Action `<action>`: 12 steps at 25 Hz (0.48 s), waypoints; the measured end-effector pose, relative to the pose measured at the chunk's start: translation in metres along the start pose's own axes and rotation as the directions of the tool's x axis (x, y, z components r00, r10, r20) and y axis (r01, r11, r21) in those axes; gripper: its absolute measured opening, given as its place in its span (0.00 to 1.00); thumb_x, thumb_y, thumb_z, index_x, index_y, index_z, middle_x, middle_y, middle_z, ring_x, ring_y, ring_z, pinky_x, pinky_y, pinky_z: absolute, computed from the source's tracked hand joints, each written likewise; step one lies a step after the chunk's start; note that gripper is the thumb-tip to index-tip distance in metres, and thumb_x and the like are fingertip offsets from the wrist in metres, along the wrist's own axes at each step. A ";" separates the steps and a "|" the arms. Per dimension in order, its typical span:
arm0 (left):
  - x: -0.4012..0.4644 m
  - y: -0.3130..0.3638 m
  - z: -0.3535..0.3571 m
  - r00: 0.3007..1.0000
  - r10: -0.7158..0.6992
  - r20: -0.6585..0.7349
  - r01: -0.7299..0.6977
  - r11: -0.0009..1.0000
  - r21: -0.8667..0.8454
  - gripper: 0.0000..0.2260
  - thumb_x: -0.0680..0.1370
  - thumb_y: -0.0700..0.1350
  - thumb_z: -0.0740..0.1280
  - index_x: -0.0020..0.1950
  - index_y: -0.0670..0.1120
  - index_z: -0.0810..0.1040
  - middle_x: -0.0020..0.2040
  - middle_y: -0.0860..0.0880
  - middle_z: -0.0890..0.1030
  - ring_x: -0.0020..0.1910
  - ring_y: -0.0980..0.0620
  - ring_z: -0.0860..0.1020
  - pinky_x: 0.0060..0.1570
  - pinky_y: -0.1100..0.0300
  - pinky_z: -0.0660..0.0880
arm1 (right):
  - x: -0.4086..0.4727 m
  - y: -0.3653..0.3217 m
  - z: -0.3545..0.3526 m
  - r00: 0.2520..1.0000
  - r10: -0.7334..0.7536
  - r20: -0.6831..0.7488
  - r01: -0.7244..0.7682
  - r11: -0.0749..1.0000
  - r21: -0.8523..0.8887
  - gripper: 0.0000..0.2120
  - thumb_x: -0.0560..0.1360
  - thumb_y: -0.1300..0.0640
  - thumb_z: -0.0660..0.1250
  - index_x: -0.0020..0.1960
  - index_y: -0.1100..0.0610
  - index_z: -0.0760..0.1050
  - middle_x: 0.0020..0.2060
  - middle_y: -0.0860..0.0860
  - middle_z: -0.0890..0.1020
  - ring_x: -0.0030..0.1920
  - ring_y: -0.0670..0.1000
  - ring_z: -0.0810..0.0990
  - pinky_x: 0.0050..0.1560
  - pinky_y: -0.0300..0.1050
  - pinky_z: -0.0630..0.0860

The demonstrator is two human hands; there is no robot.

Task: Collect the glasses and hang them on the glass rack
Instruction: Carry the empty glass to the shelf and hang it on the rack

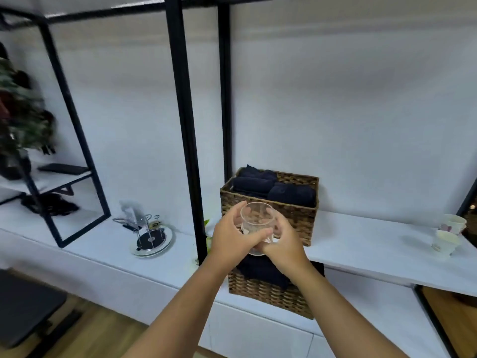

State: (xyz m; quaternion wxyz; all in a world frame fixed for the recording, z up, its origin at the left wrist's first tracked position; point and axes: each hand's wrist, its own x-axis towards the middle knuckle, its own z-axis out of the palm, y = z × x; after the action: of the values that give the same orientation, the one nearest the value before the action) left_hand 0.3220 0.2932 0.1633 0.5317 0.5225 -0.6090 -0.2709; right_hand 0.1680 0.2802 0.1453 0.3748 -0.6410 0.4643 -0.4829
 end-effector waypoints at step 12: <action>0.018 -0.059 -0.222 0.988 -0.044 -0.150 0.050 0.998 0.037 0.38 0.60 0.62 0.83 0.68 0.58 0.76 0.58 0.62 0.82 0.56 0.65 0.79 0.57 0.58 0.79 | 0.016 -0.030 0.213 0.944 0.161 0.288 -0.258 0.906 0.336 0.46 0.63 0.39 0.84 0.76 0.37 0.66 0.67 0.47 0.81 0.63 0.45 0.83 0.64 0.55 0.81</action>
State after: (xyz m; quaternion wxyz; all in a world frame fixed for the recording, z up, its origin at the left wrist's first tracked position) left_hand 0.5514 0.3083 0.1815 0.5583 0.5662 -0.5607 -0.2310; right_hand 0.3830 0.2802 0.1237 0.5948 -0.5615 0.3801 -0.4319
